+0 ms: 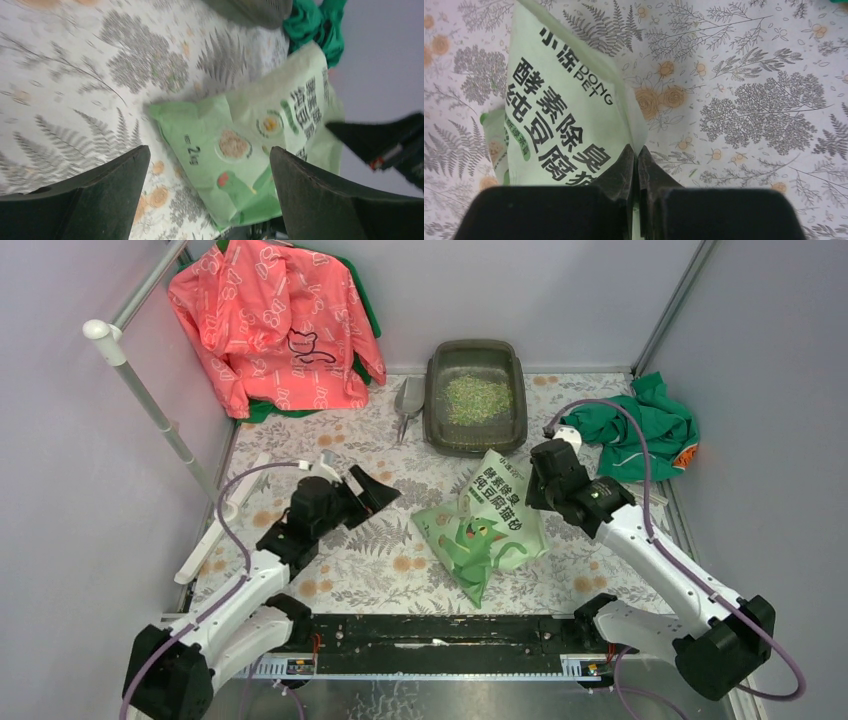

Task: Fill the litter box with clean litter
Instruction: Adjust the cat litter bag at the center of the board.

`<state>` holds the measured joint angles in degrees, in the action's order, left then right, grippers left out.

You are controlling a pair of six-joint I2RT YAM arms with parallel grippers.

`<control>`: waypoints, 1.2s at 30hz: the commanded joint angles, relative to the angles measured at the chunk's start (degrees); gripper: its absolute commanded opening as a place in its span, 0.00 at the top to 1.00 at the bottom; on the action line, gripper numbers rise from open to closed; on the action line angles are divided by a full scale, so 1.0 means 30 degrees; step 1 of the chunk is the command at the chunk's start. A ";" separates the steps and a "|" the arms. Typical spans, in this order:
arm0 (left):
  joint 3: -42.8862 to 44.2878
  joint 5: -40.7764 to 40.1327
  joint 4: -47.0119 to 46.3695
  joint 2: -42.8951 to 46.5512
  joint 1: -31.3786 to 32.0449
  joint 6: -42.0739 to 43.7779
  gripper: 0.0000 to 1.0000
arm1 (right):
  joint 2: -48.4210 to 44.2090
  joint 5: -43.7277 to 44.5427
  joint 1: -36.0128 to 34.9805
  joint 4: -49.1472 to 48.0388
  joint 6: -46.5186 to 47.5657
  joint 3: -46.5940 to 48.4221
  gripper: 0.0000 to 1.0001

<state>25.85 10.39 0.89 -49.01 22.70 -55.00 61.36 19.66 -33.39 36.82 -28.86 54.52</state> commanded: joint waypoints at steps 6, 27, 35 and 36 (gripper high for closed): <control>0.0590 -0.3255 -0.3843 -0.2789 0.5090 -0.1416 0.03 | -0.0072 -0.4241 0.4104 -0.2071 0.1149 -0.0228 0.92; 0.4504 -0.7508 -0.5173 -1.1345 0.9924 -0.1061 0.31 | 0.1338 -1.3253 0.3840 -0.1416 0.2840 0.0992 0.69; 0.5109 -0.7678 -0.5213 -1.3430 0.9900 -0.1089 0.44 | 0.4575 -1.1808 -0.0614 -0.3250 0.2393 0.0634 0.70; 0.5163 -0.7682 -0.5217 -1.3684 0.9874 -0.1115 0.44 | 0.5006 -1.1652 -0.0641 -0.3462 0.2393 0.0514 0.69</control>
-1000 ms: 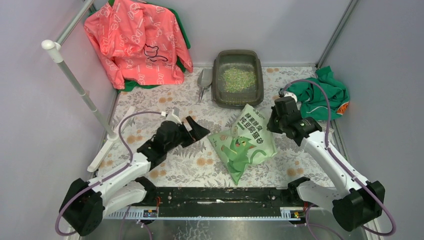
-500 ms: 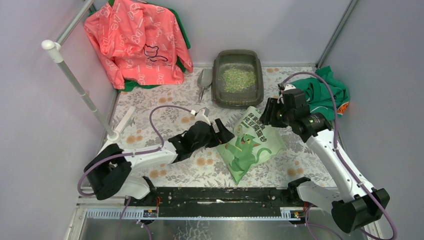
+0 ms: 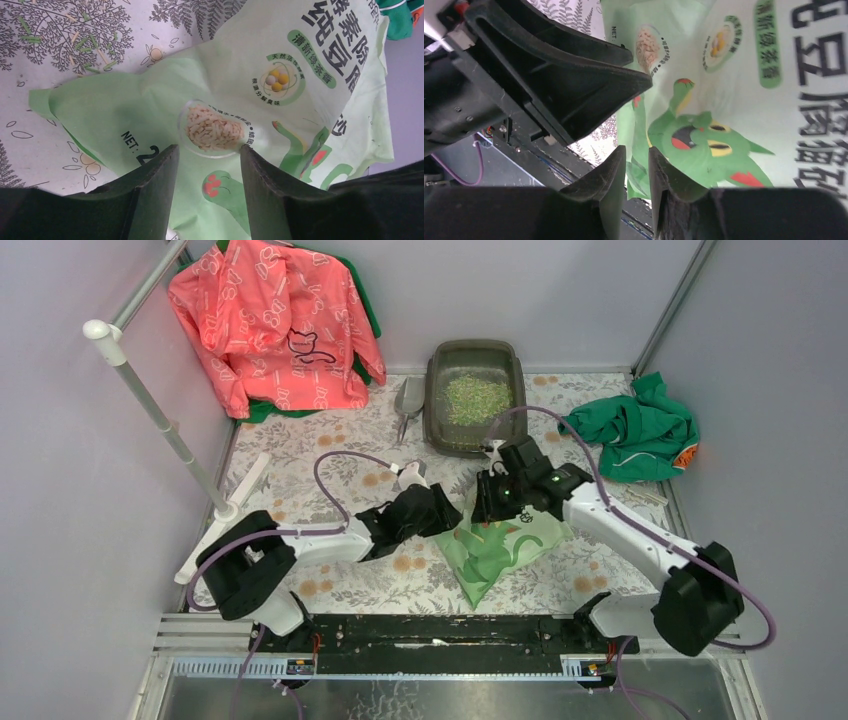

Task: Fill the litter box with clean litter
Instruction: Adjust the cat litter bag at the center of the board.

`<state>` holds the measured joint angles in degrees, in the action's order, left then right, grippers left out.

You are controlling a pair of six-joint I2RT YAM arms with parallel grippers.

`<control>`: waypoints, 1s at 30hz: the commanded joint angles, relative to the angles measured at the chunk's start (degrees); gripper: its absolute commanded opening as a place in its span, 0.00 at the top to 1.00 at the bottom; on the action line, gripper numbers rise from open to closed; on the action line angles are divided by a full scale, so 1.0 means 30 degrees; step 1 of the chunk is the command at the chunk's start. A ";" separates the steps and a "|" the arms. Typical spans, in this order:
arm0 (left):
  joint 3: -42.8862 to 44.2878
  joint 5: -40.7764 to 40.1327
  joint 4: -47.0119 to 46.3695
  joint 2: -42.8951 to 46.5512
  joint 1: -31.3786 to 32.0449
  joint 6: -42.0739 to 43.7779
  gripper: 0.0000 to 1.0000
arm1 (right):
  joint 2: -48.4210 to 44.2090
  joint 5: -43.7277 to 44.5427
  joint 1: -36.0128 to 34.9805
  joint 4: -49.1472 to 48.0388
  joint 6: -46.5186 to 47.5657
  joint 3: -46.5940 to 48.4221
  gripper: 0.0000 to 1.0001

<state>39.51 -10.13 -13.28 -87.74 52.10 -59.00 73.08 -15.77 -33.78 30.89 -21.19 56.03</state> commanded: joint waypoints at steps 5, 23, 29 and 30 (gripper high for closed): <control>0.0481 -0.0582 -0.1112 -0.1833 -0.0026 -0.0068 0.45 | 0.4182 0.2854 -0.0492 -0.1703 0.0192 0.0526 0.69; -0.0114 -0.0468 -0.1312 -0.1929 -0.0036 -0.0039 0.46 | 0.4258 0.5536 0.0081 -0.3438 0.1751 0.2270 0.47; -0.0395 -0.0181 -0.1291 -0.1773 -0.0339 0.0292 0.46 | 0.4116 0.6103 0.0769 -0.2924 0.3466 0.3063 0.34; -0.0465 -0.0027 -0.1397 -0.1777 -0.0464 0.0327 0.46 | 0.4132 0.6282 0.0826 -0.3067 0.3625 0.3054 0.34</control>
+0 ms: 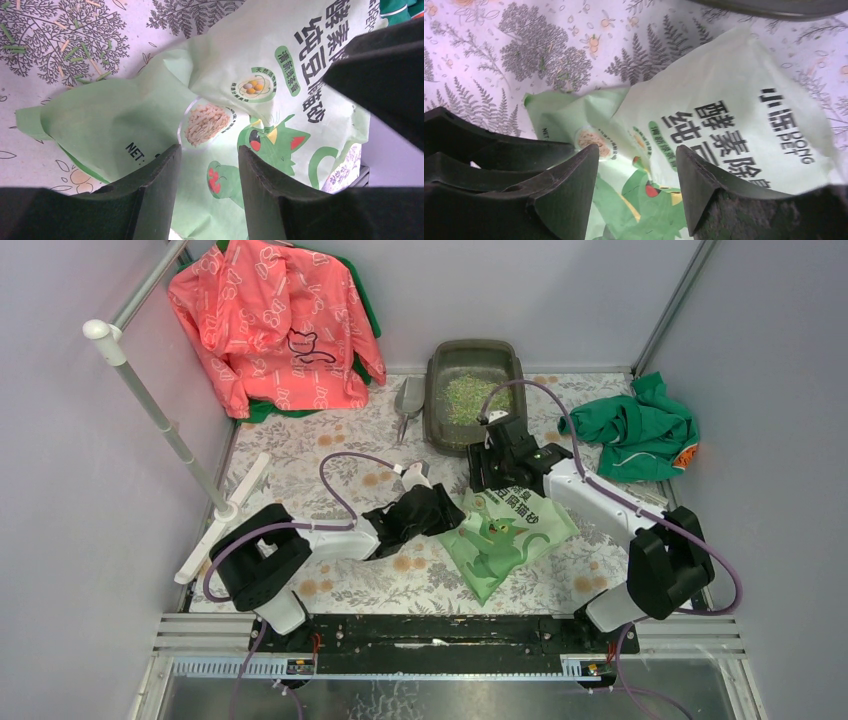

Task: Fill the litter box with clean litter
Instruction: Adjust the cat litter bag at the center of the board.

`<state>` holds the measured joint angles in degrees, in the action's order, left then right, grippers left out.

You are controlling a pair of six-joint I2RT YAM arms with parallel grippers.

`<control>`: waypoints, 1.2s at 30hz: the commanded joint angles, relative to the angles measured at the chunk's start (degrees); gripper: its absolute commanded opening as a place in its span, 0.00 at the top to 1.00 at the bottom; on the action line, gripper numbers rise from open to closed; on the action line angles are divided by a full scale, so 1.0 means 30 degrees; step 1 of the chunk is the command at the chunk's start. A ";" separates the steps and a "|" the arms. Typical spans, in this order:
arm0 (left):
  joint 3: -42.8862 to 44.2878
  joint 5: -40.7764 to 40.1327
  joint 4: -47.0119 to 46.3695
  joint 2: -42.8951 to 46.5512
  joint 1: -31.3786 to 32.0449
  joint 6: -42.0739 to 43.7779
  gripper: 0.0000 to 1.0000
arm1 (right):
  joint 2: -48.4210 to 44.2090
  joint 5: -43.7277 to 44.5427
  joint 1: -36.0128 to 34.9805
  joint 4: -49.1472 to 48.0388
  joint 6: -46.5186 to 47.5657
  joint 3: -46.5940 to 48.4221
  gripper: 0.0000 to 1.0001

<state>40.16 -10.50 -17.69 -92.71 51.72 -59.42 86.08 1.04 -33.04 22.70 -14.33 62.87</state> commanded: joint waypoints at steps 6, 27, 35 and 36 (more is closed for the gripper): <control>-0.1118 0.0789 0.0178 0.0471 -0.0912 0.1233 0.47 | -0.0452 0.0770 0.3381 -0.0686 0.1917 0.0203 0.38; 0.0020 0.3091 0.2147 0.0184 -0.2944 0.4740 0.48 | 0.2701 -0.7894 0.6991 -0.4508 0.3105 -0.0208 0.35; 0.0135 0.3413 0.2048 -0.0097 -0.3449 0.5234 0.48 | 0.4040 -1.0633 0.6999 -0.5254 0.2659 0.0109 0.37; 0.0146 0.3413 0.2073 -0.0083 -0.3506 0.5332 0.48 | 0.4130 -1.0677 0.6999 -0.5219 0.2636 0.0159 0.40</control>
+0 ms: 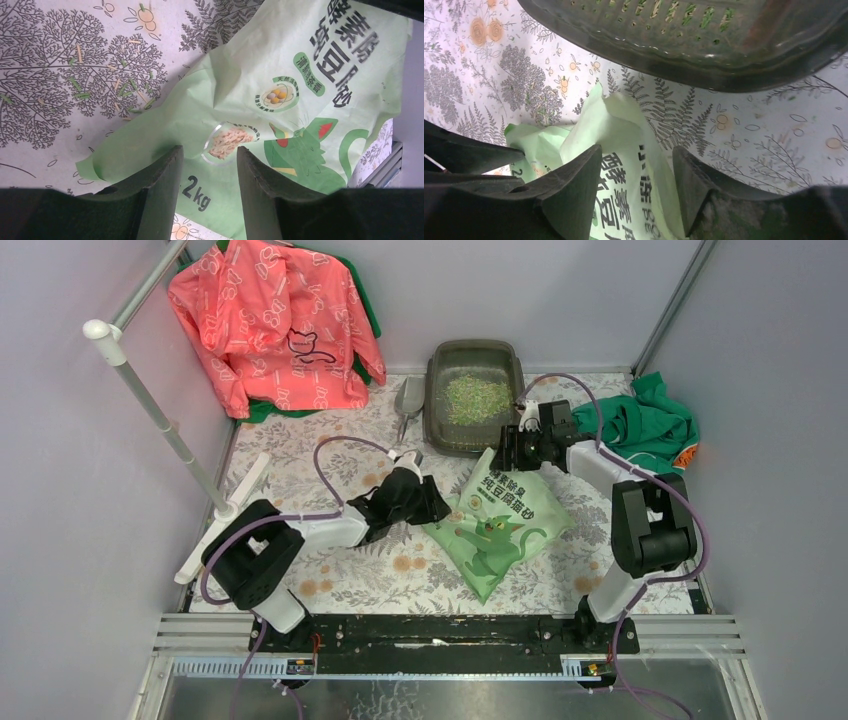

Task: Fill the litter box with clean litter
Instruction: Adjust the cat litter bag at the center of the board.

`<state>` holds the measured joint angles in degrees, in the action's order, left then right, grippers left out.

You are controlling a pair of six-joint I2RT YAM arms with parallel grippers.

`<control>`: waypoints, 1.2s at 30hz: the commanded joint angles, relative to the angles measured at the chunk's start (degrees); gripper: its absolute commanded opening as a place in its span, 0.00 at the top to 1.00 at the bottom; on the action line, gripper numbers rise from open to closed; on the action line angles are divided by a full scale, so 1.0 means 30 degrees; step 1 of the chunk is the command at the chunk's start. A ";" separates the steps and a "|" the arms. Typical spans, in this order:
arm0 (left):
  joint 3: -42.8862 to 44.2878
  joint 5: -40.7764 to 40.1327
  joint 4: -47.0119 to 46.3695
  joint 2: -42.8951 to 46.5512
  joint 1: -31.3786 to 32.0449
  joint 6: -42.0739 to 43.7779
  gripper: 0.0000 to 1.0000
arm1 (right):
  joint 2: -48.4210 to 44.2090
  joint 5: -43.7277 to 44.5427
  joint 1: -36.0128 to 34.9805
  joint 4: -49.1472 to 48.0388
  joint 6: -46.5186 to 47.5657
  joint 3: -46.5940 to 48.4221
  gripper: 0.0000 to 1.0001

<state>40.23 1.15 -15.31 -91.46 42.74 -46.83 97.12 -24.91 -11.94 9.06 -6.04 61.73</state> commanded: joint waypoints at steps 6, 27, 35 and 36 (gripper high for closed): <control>0.0113 0.0108 0.1484 -0.0400 -0.1038 0.1508 0.49 | -0.0038 -0.2005 -0.0032 -0.0489 -0.0892 0.0122 0.85; 0.0905 0.0962 0.0418 -0.5032 -0.0341 0.1116 0.52 | -0.7821 0.2752 0.1468 -0.4468 -0.6502 -0.7251 1.00; 0.1570 0.0900 0.1220 -0.5554 -0.0331 0.1161 0.52 | -1.0589 0.2193 0.2282 -0.3372 -0.7687 -0.8730 1.00; 0.1632 0.0789 0.1308 -0.5564 -0.0309 0.1158 0.52 | -1.0967 0.2375 0.2282 -0.2661 -0.7683 -0.8854 1.00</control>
<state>46.83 6.17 -23.55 -103.28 41.54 -44.45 69.12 -17.65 -5.91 0.01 -26.94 35.29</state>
